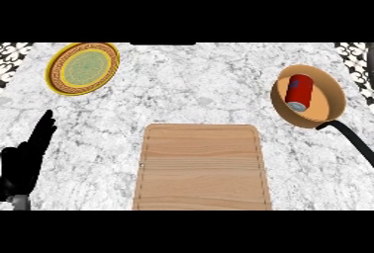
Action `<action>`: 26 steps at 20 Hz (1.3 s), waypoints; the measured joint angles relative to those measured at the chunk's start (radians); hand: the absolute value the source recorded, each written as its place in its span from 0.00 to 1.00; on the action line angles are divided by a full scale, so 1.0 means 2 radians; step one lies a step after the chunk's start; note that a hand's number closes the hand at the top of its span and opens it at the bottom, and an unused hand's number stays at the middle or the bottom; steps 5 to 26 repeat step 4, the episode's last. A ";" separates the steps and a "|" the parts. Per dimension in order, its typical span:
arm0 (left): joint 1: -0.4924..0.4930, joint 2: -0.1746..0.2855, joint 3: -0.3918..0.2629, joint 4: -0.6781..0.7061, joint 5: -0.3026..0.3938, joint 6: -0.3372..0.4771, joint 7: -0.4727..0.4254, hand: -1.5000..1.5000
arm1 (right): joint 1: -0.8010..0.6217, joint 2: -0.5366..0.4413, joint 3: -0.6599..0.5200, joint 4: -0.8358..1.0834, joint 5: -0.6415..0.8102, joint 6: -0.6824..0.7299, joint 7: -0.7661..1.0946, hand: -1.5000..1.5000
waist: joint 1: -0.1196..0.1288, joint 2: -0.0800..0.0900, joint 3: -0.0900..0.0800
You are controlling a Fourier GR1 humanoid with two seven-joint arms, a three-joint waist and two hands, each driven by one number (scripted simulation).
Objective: Pick the can from the cutting board and place it in the pot
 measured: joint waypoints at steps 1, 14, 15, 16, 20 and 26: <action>0.005 -0.002 0.000 -0.008 -0.002 0.003 0.003 0.50 | 0.016 0.008 0.000 -0.021 -0.008 0.002 -0.001 0.00 | -0.002 -0.001 0.000; 0.007 0.002 0.009 -0.013 0.000 -0.001 0.007 0.50 | 0.064 0.026 0.007 -0.095 -0.023 0.009 0.009 0.00 | -0.008 -0.003 0.000; 0.007 0.002 0.009 -0.013 0.000 -0.001 0.007 0.50 | 0.064 0.026 0.007 -0.095 -0.023 0.009 0.009 0.00 | -0.008 -0.003 0.000; 0.007 0.002 0.009 -0.013 0.000 -0.001 0.007 0.50 | 0.064 0.026 0.007 -0.095 -0.023 0.009 0.009 0.00 | -0.008 -0.003 0.000; 0.007 0.002 0.009 -0.013 0.000 -0.001 0.007 0.50 | 0.064 0.026 0.007 -0.095 -0.023 0.009 0.009 0.00 | -0.008 -0.003 0.000; 0.007 0.002 0.009 -0.013 0.000 -0.001 0.007 0.50 | 0.064 0.026 0.007 -0.095 -0.023 0.009 0.009 0.00 | -0.008 -0.003 0.000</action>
